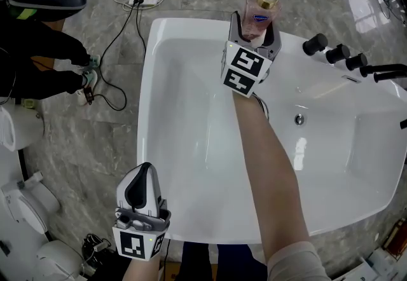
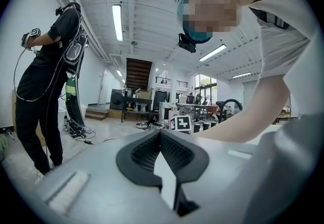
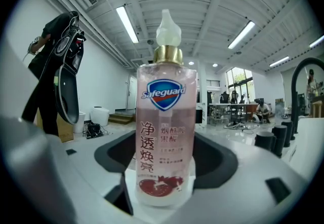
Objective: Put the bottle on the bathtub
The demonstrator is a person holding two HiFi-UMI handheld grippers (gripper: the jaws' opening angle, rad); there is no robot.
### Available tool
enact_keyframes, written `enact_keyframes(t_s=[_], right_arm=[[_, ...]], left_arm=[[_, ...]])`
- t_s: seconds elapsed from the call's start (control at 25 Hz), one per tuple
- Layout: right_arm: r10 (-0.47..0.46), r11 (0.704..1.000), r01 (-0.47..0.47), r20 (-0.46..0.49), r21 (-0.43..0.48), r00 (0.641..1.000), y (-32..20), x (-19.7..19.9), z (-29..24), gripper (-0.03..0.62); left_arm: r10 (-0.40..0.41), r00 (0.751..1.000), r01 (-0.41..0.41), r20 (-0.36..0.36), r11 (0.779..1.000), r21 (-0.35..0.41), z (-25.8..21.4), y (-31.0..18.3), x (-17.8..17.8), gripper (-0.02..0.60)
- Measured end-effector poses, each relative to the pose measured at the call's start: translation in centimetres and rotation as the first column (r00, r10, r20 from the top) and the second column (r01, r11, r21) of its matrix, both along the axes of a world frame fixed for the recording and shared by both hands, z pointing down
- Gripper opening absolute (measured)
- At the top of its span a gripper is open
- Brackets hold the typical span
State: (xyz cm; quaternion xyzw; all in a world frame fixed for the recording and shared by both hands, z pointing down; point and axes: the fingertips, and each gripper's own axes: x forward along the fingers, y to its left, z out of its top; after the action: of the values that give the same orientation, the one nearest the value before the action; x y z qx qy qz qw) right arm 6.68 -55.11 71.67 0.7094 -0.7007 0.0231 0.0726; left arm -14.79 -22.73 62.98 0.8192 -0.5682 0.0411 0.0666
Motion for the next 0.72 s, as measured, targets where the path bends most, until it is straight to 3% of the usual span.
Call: enact_keyframes(t_s=[0.72], right_arm=[[-0.057,0.998,0.057,-0.016,-0.013,0.998,1.4,0.5,-0.5,0.359]], left_arm=[[0.013,1.0,-0.013,0.005,1.0,0.015,-1.0,-0.2,0.5,0.009]])
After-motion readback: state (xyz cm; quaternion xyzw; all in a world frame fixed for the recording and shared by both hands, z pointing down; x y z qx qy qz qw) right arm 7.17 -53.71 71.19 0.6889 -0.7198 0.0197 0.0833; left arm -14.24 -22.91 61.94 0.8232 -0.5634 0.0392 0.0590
